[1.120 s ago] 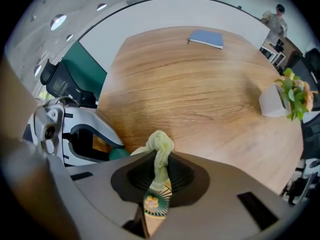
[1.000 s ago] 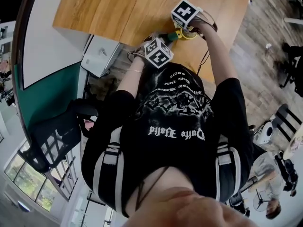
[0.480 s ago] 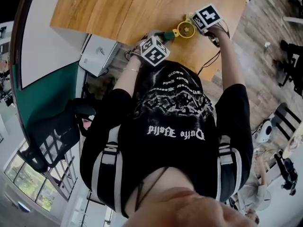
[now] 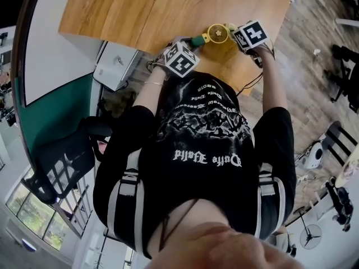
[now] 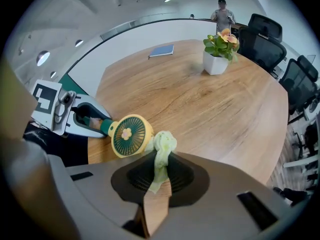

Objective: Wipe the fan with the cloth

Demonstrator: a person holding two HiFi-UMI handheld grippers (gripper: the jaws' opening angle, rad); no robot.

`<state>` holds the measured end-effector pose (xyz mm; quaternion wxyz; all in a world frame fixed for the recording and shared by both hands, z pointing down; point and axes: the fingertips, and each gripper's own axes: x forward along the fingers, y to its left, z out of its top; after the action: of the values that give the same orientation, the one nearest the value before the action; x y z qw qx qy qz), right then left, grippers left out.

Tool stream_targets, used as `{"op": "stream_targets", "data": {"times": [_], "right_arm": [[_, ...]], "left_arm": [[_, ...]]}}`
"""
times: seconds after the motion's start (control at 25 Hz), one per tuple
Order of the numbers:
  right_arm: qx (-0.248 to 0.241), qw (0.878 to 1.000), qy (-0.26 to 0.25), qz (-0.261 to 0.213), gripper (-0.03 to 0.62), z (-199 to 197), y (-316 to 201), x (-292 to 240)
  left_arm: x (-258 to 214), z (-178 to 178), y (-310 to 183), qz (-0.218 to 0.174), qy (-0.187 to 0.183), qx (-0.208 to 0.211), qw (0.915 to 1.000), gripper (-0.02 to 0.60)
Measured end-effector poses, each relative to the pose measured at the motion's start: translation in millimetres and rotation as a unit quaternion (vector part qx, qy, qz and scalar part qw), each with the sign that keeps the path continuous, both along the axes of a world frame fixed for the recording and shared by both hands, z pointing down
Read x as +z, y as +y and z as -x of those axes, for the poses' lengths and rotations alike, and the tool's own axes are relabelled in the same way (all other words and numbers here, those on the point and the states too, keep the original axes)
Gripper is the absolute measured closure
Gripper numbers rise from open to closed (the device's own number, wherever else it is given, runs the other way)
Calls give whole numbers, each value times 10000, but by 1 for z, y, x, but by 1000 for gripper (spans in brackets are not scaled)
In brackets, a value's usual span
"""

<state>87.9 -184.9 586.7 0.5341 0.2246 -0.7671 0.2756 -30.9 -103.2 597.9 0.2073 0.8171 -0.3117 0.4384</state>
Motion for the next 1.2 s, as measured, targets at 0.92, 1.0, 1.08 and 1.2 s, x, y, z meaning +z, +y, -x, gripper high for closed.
{"op": "stream_targets", "data": {"times": [0.92,1.0,1.08,1.2], "right_arm": [[-260,9994,-50,-230,537,25,70,-2],[-343,9990,-24,-271,537,32,72,-2],[-404,9988,5,-290,537,38,75,-2],[-418,9987,-42,-281,537,46,83,-2]], "left_arm": [[1,1,-1,109,-538,105,9984,411],[0,2,-2,117,-556,84,9983,413],[1,3,0,100,-597,107,9981,413],[3,3,2,7,-701,182,9974,413]]}}
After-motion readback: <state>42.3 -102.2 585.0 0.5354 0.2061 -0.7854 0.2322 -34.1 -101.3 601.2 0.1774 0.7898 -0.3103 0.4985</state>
